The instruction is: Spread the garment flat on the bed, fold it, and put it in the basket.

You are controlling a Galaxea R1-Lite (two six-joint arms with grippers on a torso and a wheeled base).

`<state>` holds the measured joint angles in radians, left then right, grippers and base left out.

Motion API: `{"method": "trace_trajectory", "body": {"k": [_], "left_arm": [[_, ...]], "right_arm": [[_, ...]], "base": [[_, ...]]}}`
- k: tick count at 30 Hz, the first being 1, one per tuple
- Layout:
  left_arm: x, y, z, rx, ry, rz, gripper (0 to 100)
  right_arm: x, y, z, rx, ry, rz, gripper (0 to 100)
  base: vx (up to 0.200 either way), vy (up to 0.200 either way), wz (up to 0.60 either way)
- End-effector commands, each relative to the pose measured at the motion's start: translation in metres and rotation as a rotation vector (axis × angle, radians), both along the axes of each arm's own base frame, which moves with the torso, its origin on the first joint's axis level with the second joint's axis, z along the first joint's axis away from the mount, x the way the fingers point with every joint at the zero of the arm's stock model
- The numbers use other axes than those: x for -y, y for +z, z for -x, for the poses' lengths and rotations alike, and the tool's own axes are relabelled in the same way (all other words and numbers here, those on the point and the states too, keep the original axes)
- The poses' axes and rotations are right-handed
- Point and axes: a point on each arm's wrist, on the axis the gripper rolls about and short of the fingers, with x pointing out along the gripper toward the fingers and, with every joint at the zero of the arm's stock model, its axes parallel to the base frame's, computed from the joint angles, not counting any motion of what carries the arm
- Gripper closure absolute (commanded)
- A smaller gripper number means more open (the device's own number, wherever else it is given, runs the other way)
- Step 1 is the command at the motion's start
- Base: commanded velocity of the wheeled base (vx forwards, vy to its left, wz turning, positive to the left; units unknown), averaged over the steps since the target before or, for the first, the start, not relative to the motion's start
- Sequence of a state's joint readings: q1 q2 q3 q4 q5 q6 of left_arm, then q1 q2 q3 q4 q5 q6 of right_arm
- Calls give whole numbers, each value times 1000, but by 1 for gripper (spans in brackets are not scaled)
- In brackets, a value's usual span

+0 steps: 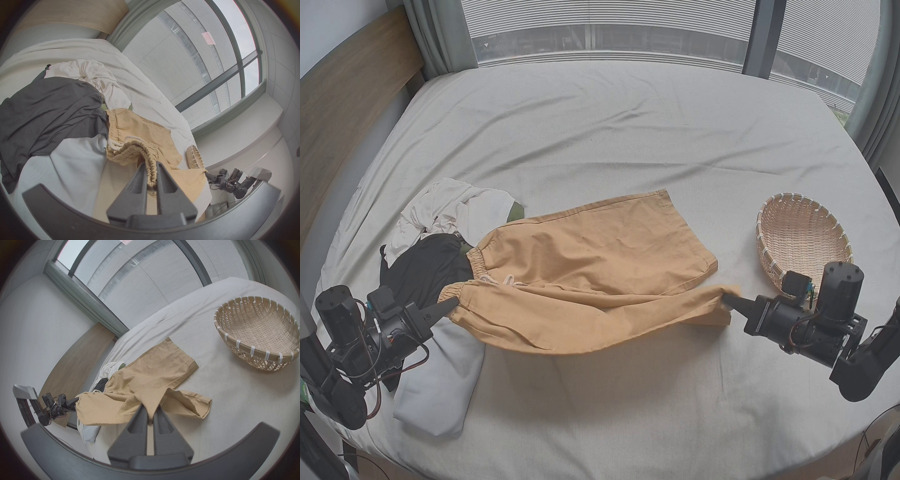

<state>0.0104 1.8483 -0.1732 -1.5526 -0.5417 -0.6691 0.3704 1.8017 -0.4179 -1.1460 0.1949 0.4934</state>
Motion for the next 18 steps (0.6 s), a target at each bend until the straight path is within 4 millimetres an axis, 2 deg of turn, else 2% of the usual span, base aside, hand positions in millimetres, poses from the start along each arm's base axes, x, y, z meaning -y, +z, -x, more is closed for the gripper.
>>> {"method": "trace_trajectory", "body": {"k": [1,11,18], "left_arm": [[0,6,-4,17,13,27,100],[5,0,-4,-16,46,26,100],[10,-2,-2,-27,27,25,100]], "right_arm": [[-3,45,-6,104,-1,-59,100],[-10,76,-26,126,-6,-83,100],[-8,86,-32,135,-17,-87,100]], "base": [[0,0,0],[0,0,0],[0,0,0]]}}
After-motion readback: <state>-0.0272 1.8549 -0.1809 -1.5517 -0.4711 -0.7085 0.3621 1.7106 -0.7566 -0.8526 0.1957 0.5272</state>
